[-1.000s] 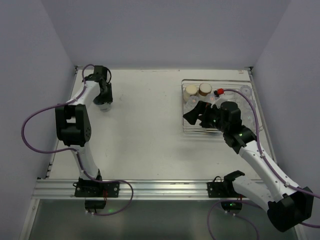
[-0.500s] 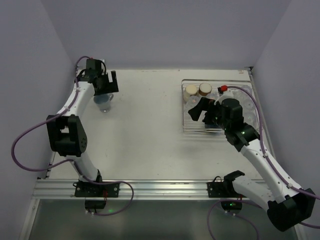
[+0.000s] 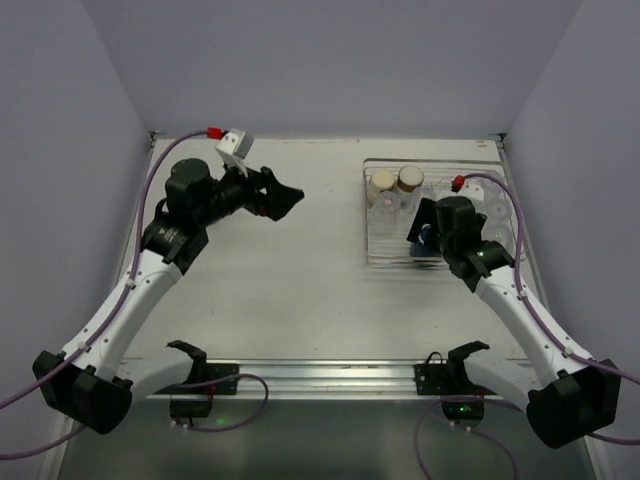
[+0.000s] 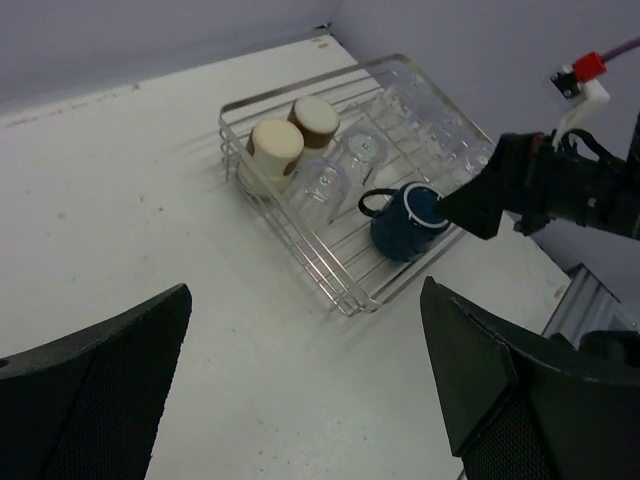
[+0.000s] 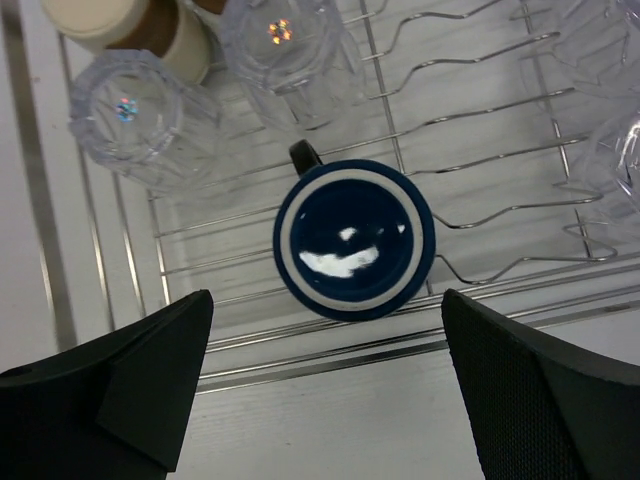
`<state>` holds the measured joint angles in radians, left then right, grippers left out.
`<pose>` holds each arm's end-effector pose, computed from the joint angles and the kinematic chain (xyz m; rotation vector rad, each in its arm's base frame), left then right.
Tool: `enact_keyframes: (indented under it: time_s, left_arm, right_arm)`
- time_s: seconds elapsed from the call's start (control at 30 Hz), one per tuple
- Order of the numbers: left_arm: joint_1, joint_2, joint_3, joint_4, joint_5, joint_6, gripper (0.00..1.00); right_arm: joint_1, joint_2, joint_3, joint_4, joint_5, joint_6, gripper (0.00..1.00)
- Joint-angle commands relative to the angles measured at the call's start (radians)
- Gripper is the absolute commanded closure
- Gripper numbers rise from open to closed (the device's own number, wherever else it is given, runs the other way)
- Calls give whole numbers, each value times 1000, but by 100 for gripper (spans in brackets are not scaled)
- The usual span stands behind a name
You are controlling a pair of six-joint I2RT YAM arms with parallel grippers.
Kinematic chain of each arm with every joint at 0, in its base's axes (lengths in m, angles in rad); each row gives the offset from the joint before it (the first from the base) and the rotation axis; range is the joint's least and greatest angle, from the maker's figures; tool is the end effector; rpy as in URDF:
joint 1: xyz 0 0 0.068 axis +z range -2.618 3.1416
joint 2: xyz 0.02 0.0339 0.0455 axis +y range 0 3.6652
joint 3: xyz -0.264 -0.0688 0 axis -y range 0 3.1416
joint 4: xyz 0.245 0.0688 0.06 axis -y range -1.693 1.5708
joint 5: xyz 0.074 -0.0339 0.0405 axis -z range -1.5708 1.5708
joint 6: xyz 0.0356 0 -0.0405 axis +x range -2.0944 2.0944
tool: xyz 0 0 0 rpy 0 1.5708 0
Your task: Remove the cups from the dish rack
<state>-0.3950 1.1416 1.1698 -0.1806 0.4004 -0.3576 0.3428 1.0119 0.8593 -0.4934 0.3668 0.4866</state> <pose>0.2336 -0.1124 0.4042 0.3411 1.7633 -0.8919 0.2086 0.0609 0.2948 0.3542 2.1392 0.0671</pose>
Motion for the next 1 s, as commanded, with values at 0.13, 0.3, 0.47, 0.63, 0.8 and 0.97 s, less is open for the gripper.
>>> enact_keyframes:
  time_s: [0.13,0.3,0.47,0.63,0.8,0.97]
  left_arm:
    - [2,-213,-329,142,137,-18,0]
    - [2,-267,-345,95,100,43,0]
    - [-1,-284,-331,50,65,60,0]
    - [-5,-299,-326,32,44,68,0]
    - [-5,-293,-332,32,31,71,0]
    - [-4,-275,-332,32,31,71,0]
  right_arm:
    - [-16,166,121,-108,116,-46,1]
    - [-18,226,136,-109,63,-39,1]
    - [-18,278,130,-108,86,-39,1]
    - [-16,339,159,-82,58,-49,1]
    - [-22,409,195,-60,69,-63,1]
    - [-42,451,178,-28,43,-69,1]
